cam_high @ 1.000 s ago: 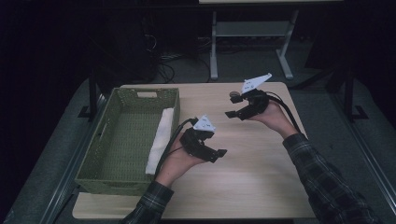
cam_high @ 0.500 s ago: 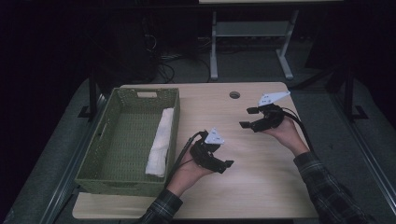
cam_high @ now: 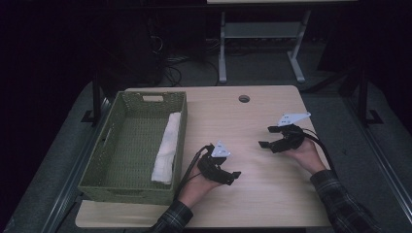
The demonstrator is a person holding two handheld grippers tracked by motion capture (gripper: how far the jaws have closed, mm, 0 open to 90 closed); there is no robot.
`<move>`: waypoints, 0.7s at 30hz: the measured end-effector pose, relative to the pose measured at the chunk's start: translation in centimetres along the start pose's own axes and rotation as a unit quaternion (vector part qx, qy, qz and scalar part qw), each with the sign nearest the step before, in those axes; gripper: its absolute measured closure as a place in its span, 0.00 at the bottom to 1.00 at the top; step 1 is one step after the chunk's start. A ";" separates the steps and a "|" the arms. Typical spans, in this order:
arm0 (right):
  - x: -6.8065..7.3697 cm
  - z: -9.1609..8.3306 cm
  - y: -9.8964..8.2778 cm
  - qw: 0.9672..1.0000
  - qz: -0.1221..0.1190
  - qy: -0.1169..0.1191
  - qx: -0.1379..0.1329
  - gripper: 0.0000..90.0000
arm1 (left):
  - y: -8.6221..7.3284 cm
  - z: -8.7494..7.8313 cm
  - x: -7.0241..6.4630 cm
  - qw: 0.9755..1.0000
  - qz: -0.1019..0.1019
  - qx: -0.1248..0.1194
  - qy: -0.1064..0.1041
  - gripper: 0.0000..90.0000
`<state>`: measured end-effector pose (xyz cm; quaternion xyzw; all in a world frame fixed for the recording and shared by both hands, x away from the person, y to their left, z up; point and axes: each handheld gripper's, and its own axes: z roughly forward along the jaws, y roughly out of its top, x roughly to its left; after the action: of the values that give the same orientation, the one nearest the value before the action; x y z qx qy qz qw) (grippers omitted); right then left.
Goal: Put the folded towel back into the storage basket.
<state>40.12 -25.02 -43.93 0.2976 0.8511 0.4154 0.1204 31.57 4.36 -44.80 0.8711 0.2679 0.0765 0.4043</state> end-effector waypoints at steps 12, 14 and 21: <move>-0.3 -0.4 -3.9 0.998 0.043 -0.027 0.035 0.20 | -2.0 1.9 0.1 0.999 0.019 0.031 0.039 0.19; -0.4 -0.5 -4.2 0.997 0.047 -0.040 0.036 0.18 | -2.1 2.1 0.0 0.999 0.019 0.023 0.044 0.18; -0.3 0.5 -4.9 0.995 0.048 -0.060 0.057 0.12 | -2.2 2.1 0.0 0.999 0.020 0.021 0.043 0.16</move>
<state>38.55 -27.20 -48.01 0.3686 0.8495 0.3530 0.1339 31.39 4.14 -47.83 0.8804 0.2696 0.1166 0.3724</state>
